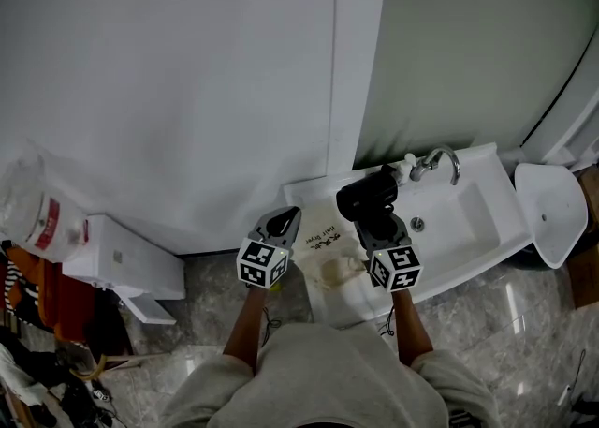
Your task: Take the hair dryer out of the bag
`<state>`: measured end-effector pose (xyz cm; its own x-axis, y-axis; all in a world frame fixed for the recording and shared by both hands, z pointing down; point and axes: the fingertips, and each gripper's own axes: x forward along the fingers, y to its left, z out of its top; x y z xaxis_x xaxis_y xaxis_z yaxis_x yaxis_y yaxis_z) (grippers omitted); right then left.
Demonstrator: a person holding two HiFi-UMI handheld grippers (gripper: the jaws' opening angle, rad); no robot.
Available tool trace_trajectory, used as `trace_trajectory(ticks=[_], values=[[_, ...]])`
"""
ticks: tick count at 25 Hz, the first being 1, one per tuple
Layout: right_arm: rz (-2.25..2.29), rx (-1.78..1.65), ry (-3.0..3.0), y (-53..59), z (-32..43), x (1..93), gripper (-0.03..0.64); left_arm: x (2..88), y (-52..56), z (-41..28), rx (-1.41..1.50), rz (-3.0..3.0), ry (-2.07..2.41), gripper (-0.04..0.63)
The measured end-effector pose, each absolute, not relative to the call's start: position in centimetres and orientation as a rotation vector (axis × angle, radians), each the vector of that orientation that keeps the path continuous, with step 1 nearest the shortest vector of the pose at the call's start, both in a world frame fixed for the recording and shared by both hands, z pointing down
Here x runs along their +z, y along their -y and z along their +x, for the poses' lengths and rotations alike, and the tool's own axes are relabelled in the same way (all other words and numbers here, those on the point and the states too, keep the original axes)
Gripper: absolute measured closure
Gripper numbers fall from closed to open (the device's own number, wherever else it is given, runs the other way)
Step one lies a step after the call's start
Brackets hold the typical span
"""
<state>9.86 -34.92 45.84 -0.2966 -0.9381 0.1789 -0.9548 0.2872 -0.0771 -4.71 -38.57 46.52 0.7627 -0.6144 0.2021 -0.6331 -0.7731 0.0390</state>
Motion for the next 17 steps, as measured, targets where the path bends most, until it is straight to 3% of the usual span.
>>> trace_trajectory(ticks=[17], values=[[1.81,0.272,2.414,34.8,10.5,47.0,0.442,47.8,38.5,-3.7,0.295,2.841,0.988,0.581]])
